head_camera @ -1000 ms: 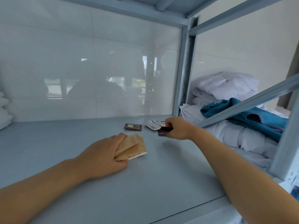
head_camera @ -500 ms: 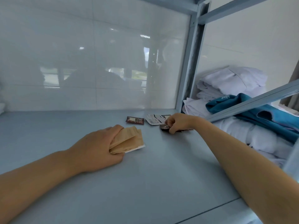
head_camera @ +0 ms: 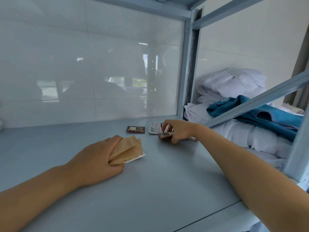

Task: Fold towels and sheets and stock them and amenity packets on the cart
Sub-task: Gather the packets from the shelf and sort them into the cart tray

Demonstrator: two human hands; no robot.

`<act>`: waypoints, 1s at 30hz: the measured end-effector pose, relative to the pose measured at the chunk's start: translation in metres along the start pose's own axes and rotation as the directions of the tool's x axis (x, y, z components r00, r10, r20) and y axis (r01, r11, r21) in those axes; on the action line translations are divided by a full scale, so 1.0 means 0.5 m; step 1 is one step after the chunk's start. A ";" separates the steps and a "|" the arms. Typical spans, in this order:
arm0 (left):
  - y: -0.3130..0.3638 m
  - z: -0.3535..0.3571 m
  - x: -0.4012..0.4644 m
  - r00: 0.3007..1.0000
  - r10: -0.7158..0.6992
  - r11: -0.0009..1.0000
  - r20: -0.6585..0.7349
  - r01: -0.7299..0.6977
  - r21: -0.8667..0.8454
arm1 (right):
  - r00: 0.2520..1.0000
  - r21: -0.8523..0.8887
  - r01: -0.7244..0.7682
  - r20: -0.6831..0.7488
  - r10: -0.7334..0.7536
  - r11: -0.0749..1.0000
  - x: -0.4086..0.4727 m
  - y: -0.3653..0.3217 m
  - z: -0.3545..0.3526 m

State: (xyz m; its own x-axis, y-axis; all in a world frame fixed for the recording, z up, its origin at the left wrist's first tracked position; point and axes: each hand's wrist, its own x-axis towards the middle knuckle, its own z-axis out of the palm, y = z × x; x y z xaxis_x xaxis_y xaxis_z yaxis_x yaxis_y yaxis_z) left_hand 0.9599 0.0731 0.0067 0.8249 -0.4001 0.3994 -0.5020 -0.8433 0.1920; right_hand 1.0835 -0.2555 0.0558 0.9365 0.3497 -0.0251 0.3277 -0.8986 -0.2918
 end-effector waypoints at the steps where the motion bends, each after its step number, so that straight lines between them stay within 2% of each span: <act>1: 0.000 0.000 0.000 1.000 0.001 1.000 0.000 -0.001 0.001 | 1.000 -0.025 -0.001 0.011 0.001 1.000 0.003 -0.002 0.007; 7: -0.004 0.001 0.002 1.000 0.016 1.000 -0.016 -0.016 0.002 | 0.999 -0.068 0.005 -0.035 -0.007 0.998 0.007 -0.017 0.025; 12: -0.004 0.002 0.001 1.000 0.014 1.000 -0.016 -0.014 0.003 | 0.989 0.077 0.050 -0.143 -0.038 0.996 0.000 -0.027 -0.005; 18: -0.004 0.002 0.000 1.000 0.013 1.000 -0.020 -0.013 0.005 | 0.985 0.311 0.008 -0.165 0.046 0.950 -0.028 -0.013 -0.052; 21: -0.004 0.002 0.000 1.000 0.013 1.000 -0.022 -0.013 0.006 | 0.993 0.510 0.020 -0.111 0.043 0.860 -0.039 -0.018 -0.050; 23: -0.004 0.002 0.001 1.000 0.013 1.000 -0.021 -0.013 0.005 | 0.998 0.561 0.030 -0.056 0.001 0.827 -0.040 -0.034 -0.034; 27: -0.003 0.002 0.002 1.000 0.009 1.000 -0.017 -0.009 0.003 | 0.996 0.514 0.083 -0.011 -0.090 0.854 -0.032 -0.077 -0.014; 30: -0.003 0.002 0.002 1.000 0.011 1.000 -0.011 -0.011 0.004 | 0.998 0.276 -0.016 -0.057 0.033 0.961 -0.021 -0.067 -0.021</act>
State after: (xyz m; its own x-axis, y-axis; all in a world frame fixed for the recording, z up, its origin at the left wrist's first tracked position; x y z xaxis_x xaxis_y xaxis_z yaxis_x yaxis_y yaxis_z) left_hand 0.9616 0.0737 0.0060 0.8163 -0.4052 0.4117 -0.5098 -0.8405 0.1836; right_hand 1.0639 -0.2320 0.0759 0.9524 0.3042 0.0201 0.2656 -0.7958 -0.5443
